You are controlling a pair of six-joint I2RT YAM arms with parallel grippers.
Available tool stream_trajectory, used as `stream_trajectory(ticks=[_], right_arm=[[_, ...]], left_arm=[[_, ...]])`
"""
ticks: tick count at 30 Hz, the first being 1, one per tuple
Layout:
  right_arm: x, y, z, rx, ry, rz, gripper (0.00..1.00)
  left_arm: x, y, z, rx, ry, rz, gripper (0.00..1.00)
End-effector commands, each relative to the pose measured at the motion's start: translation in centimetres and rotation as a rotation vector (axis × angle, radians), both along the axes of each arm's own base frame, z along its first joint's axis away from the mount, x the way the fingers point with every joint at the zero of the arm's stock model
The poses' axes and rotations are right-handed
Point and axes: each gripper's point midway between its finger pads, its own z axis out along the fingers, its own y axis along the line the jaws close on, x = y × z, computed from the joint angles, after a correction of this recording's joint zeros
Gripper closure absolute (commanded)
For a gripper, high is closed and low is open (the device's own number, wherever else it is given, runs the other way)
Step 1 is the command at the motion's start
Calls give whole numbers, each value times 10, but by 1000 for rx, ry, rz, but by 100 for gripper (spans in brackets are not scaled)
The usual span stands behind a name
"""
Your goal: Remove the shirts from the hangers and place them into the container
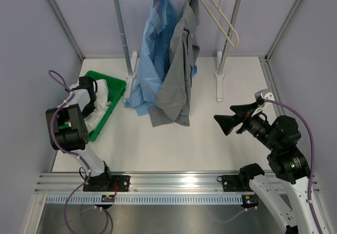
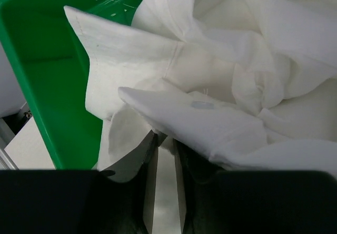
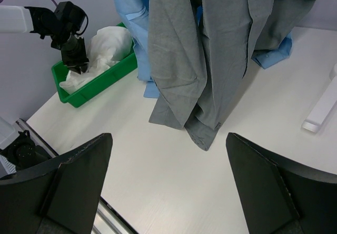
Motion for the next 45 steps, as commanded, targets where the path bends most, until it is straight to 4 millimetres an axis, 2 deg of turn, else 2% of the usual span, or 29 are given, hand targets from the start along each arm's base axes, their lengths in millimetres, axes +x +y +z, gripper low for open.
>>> stream_trajectory(ticks=[1, 2, 3, 4, 5, 8, 9, 12, 17, 19, 23, 26, 27, 30, 31, 33, 34, 37, 38, 39, 41, 42, 45], right_arm=[[-3, 5, 8, 15, -27, 28, 1], [-3, 4, 8, 14, -29, 27, 1], [-2, 4, 8, 14, -29, 25, 1], [-3, 4, 8, 16, -30, 27, 1], [-3, 5, 8, 16, -31, 30, 1], [-2, 6, 9, 18, -30, 36, 0], [-3, 7, 8, 19, -28, 40, 0], [-4, 7, 9, 20, -30, 43, 1], [-5, 6, 10, 21, -36, 40, 1], [-5, 6, 9, 22, -36, 42, 1], [-5, 7, 10, 21, -37, 47, 1], [-4, 7, 8, 20, -31, 42, 1], [-4, 6, 8, 18, -30, 40, 1], [-2, 6, 6, 13, -19, 36, 1], [-2, 6, 6, 12, -22, 36, 0], [-1, 6, 5, 10, -16, 31, 0], [0, 5, 4, 7, -15, 27, 1], [1, 5, 3, 6, -8, 25, 1], [1, 5, 2, 4, -7, 22, 1], [2, 5, 2, 3, -4, 21, 1], [3, 5, 1, -1, 1, 18, 1], [4, 5, 0, -2, 5, 18, 0], [6, 6, -1, -3, 12, 19, 1]], left_arm=[[19, -2, 7, -24, -72, -4, 75], [19, -3, 11, -26, -85, -3, 69], [20, -5, 16, -35, -101, -7, 68], [23, -5, 31, -33, -141, -15, 66], [24, -6, 39, -32, -165, -20, 58], [26, -7, 68, -20, -247, -31, 41], [25, -6, 73, -17, -257, -30, 31], [27, -6, 94, -4, -291, -33, 20], [30, -5, 129, 21, -376, -46, 18], [36, -12, 144, 12, -415, -78, 19], [59, -38, 172, -10, -508, -171, 23], [84, -61, 180, -62, -558, -240, 28], [95, -74, 172, -102, -553, -274, 29], [118, -91, 175, -126, -574, -327, 34], [127, -93, 164, -136, -557, -332, 35], [138, -93, 155, -153, -558, -320, 37], [144, -91, 137, -157, -521, -312, 38], [152, -83, 109, -170, -471, -286, 40], [154, -82, 86, -204, -430, -272, 41], [151, -71, 73, -232, -421, -224, 42], [150, -66, 41, -292, -385, -185, 44], [143, -59, 27, -297, -357, -161, 45], [134, -50, -5, -265, -263, -152, 47]])
